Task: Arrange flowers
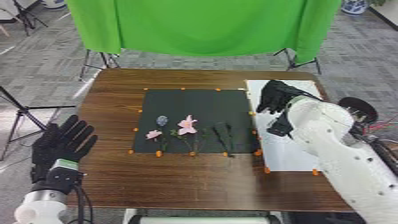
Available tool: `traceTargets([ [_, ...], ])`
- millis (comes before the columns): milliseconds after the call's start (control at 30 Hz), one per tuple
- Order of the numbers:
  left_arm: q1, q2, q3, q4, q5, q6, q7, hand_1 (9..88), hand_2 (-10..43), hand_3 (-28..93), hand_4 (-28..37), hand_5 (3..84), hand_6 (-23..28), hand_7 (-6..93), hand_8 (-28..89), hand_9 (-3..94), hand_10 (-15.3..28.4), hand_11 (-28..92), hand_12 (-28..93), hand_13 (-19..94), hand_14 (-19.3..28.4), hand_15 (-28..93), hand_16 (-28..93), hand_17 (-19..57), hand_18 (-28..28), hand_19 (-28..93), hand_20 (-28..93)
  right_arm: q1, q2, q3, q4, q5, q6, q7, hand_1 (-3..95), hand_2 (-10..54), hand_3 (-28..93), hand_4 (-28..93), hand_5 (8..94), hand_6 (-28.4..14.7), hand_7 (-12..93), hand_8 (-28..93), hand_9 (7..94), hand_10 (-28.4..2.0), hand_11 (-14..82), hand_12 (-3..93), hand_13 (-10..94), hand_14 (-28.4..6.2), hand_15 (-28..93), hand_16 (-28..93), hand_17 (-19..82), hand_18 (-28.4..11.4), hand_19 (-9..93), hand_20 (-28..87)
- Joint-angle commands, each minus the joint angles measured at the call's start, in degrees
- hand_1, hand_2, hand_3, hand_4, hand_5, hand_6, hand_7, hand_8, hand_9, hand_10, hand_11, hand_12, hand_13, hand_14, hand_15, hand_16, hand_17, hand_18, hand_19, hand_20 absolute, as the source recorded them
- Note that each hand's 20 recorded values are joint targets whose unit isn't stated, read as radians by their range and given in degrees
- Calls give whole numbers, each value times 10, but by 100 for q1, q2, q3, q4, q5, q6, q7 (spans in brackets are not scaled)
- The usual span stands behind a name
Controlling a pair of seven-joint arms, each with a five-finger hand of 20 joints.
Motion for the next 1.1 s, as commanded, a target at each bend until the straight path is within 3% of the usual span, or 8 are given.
traceTargets([
  [33, -13, -12, 38, 13, 33, -46, -107, 308, 144, 717, -283, 454, 98, 171, -93, 400, 163, 273, 139, 294, 168, 490, -65, -61, 167, 419, 109, 627, -863, -827, 59, -478, -281, -533, 559, -68, 730, -283, 604, 3, 543, 56, 738, -100, 139, 423, 645, -75, 429, 366, 332, -195, 801, 324],
  [333, -194, 17, 95, 72, 91, -81, -235, 308, 143, 718, -283, 455, 98, 169, -92, 400, 162, 273, 139, 294, 167, 488, -65, -61, 167, 418, 109, 591, -1164, -1358, 293, -898, -993, -860, 558, -82, 732, -283, 607, 2, 534, 49, 736, -98, 131, 418, 643, -72, 419, 368, 329, -195, 797, 326],
  [367, -150, 76, 99, 46, 42, -68, -169, 308, 143, 717, -283, 455, 98, 169, -92, 400, 162, 273, 139, 294, 167, 487, -65, -61, 167, 418, 109, 542, -1160, -1380, 262, -882, -979, -848, 559, -87, 732, -283, 607, 1, 530, 45, 736, -98, 128, 416, 640, -71, 413, 370, 327, -196, 795, 327],
  [433, -86, 65, 27, 6, 134, -91, -239, 308, 144, 716, -283, 455, 98, 168, -92, 399, 163, 273, 138, 294, 167, 488, -65, -61, 167, 418, 109, 509, -1178, -1432, 260, -936, -1013, -858, 560, -91, 730, -283, 607, 1, 525, 42, 735, -98, 125, 413, 640, -71, 407, 370, 325, -195, 792, 327],
  [833, -146, 91, 43, 10, 186, -135, -246, 307, 143, 716, -283, 454, 99, 166, -91, 395, 164, 269, 139, 293, 168, 486, -65, -61, 167, 418, 109, 573, -1318, -1581, 230, -1036, -951, -951, 559, -95, 727, -283, 606, -1, 491, 16, 732, -99, 116, 406, 637, -73, 403, 371, 324, -196, 789, 330],
  [967, -167, 61, 37, 19, 237, -167, -307, 308, 143, 715, -283, 453, 99, 164, -90, 395, 163, 268, 140, 291, 168, 484, -64, -62, 167, 418, 109, 581, -1319, -1604, 220, -987, -909, -905, 556, -95, 726, -283, 607, -11, 441, 3, 716, -101, 126, 373, 634, -73, 404, 368, 324, -197, 788, 332],
  [1100, -142, 42, -14, 30, 315, -273, -340, 308, 142, 714, -283, 452, 99, 163, -90, 393, 162, 266, 140, 290, 167, 483, -63, -62, 167, 416, 108, 577, -1293, -1589, 257, -938, -1006, -850, 537, -95, 742, -283, 584, -14, 381, -25, 664, -119, 185, 272, 622, -81, 418, 350, 319, -199, 786, 330],
])
